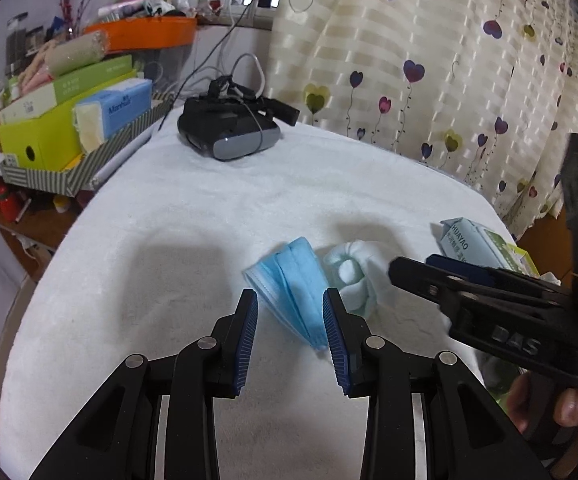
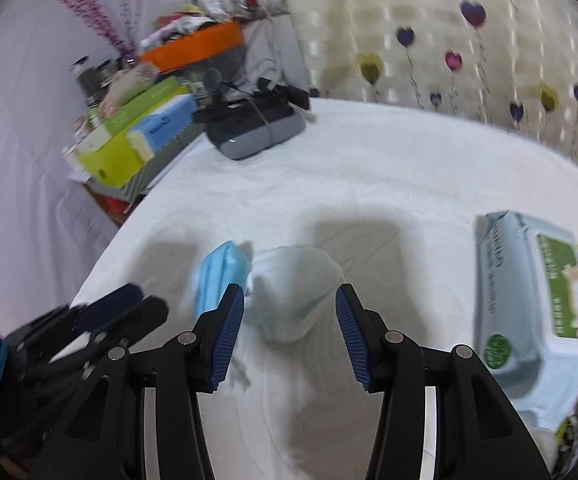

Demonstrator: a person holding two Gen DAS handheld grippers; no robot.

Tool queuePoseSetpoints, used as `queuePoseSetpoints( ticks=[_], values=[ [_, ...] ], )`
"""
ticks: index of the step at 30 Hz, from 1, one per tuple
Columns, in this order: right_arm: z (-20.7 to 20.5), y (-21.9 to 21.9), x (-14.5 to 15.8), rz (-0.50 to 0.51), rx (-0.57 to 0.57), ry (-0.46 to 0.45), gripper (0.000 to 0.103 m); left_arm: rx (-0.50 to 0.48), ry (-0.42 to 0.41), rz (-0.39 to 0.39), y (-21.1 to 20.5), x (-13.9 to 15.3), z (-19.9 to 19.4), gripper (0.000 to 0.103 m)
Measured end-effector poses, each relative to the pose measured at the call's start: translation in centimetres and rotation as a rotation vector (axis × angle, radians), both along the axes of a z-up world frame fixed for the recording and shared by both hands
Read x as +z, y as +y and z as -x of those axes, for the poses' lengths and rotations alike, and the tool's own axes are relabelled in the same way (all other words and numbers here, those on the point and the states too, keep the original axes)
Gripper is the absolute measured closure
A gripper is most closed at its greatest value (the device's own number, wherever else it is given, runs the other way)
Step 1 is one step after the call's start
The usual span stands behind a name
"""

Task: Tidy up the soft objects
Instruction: 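Grasp the white sock with the right tool while the left tool moves to the blue mask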

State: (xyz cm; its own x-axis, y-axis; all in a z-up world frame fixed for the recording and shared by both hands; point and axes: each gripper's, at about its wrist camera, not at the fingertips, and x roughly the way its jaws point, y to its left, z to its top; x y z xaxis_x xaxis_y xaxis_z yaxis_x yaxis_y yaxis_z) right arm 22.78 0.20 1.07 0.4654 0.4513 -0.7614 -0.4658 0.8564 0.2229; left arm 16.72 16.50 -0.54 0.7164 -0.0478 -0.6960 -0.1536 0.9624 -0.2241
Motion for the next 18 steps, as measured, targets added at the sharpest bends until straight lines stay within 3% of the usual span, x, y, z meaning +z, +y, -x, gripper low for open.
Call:
queuePoseSetpoints(
  ticks=[14, 17, 18],
  values=[
    [-2.5, 2.1, -3.6, 0.020, -0.065, 0.086, 0.054, 0.008, 0.054, 0.094, 1.2, -2.2, -1.6, 0.067],
    [-2.3, 1.5, -3.1, -0.011, -0.062, 0.076, 0.070, 0.012, 0.058, 0.094, 1.1, -2.3, -1.7, 0.067],
    [-2.1, 1.3, -2.9, -0.020, -0.061, 0.072, 0.072, 0.010, 0.057, 0.095, 1.2, -2.3, -1.8, 0.066]
  ],
)
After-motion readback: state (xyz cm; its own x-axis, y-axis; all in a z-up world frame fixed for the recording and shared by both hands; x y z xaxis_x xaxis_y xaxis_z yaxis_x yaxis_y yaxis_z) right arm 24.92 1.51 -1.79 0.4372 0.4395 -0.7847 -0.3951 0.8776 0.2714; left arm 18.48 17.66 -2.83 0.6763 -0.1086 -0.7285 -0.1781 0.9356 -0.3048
